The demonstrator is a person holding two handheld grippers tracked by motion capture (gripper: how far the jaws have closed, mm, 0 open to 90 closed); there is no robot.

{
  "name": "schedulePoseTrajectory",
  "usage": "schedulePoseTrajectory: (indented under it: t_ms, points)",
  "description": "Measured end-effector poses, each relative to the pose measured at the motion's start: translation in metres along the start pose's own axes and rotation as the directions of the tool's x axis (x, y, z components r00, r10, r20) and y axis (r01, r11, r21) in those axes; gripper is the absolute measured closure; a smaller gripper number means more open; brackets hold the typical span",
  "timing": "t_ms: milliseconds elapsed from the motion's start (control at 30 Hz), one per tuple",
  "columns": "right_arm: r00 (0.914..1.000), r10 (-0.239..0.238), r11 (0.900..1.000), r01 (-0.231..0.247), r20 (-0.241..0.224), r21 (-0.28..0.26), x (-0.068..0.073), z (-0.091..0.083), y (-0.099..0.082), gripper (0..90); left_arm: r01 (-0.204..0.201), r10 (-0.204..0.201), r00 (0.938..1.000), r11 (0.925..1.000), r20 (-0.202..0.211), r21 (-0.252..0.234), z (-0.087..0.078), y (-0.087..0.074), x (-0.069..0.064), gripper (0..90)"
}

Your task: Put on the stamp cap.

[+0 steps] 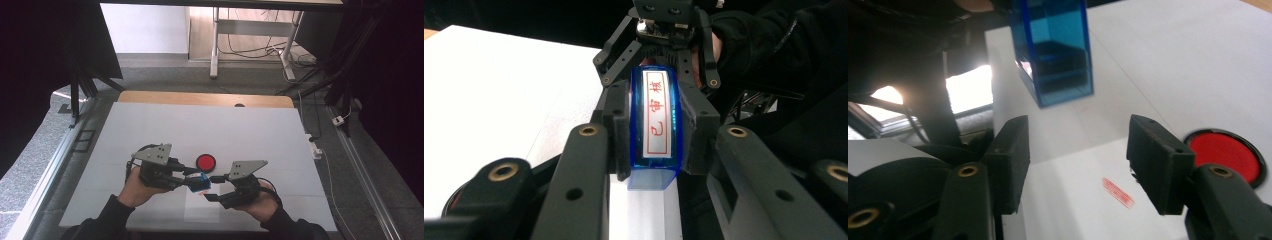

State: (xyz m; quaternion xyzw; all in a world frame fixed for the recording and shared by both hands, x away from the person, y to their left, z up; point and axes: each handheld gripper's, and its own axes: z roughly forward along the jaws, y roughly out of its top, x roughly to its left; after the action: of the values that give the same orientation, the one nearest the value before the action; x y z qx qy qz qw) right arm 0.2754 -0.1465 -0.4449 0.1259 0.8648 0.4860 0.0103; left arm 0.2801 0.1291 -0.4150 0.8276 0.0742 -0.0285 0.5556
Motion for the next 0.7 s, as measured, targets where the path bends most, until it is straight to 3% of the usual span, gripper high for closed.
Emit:
schedulePoseTrajectory:
  t_ms: [167,433,700]
  points:
    - [0.9986,0.006,0.9995,-0.007,0.052,0.031,-0.003,-0.001,-0.004,38.0,0.015,-0.014,0.9993,0.9998,-0.036,0.017,-0.001,0.0,0.001,69.9]
    - [0.9922,0.039,0.9983,-0.044,0.118,0.037,-0.006,-0.009,-0.008,32.7,0.026,-0.021,0.9944,0.9983,-0.104,0.051,-0.004,0.0,0.002,69.8]
    - [0.9776,0.087,0.9941,-0.098,0.192,0.048,-0.009,-0.018,-0.014,25.0,0.04,-0.026,0.9848,0.9959,-0.172,0.081,-0.005,0.0,0.002,69.7]
